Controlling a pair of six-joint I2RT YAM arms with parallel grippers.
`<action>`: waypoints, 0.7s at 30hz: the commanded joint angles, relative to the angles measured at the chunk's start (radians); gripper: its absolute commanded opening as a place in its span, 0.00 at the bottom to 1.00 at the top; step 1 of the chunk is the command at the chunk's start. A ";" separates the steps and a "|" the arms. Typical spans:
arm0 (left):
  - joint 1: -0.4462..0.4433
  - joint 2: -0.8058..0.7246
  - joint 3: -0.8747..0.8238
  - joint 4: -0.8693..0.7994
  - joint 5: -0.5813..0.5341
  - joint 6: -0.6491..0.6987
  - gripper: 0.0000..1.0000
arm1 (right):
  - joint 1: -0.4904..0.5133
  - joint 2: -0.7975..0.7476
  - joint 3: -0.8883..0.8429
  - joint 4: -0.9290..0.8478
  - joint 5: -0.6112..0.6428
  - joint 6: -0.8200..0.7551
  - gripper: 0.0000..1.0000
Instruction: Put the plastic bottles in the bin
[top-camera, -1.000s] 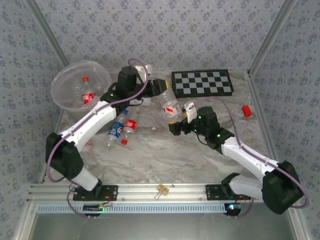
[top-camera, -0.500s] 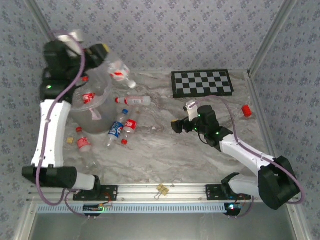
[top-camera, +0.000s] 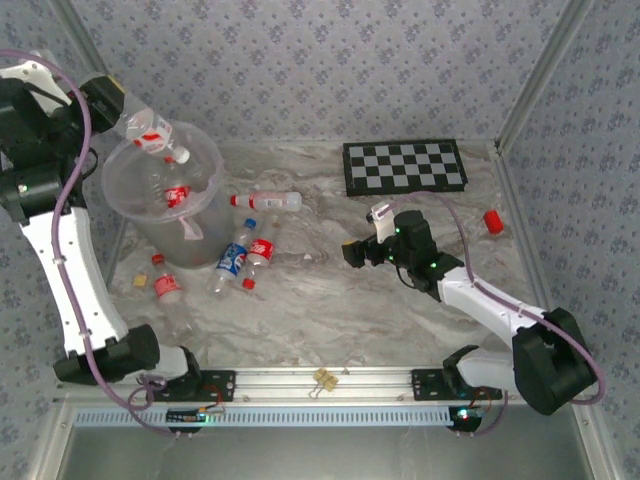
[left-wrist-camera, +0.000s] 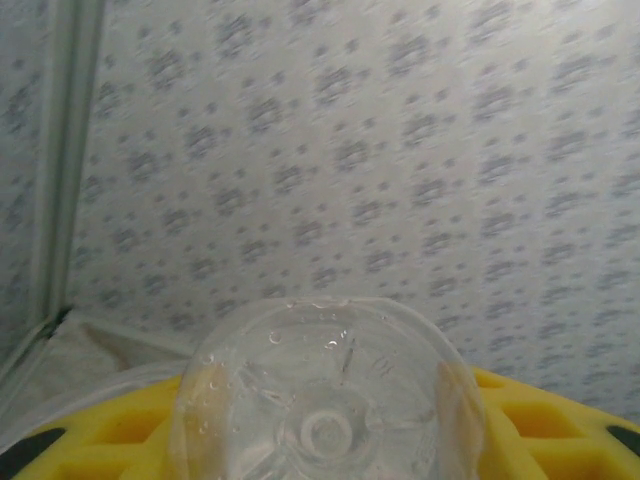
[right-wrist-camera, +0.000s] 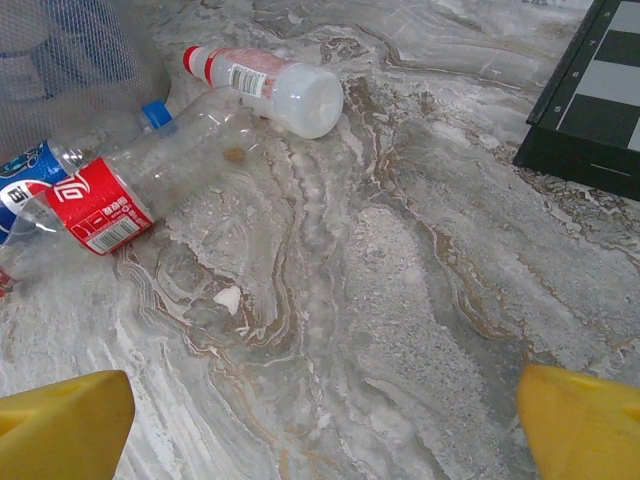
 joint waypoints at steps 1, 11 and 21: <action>0.006 0.063 0.056 -0.159 -0.114 0.126 0.00 | -0.009 0.007 0.000 -0.019 -0.020 -0.026 1.00; 0.006 0.108 -0.086 -0.190 -0.347 0.279 0.00 | -0.017 0.030 -0.002 -0.015 -0.046 -0.029 1.00; -0.019 0.083 -0.352 -0.165 -0.348 0.318 0.00 | -0.018 0.054 0.023 -0.022 -0.058 -0.031 1.00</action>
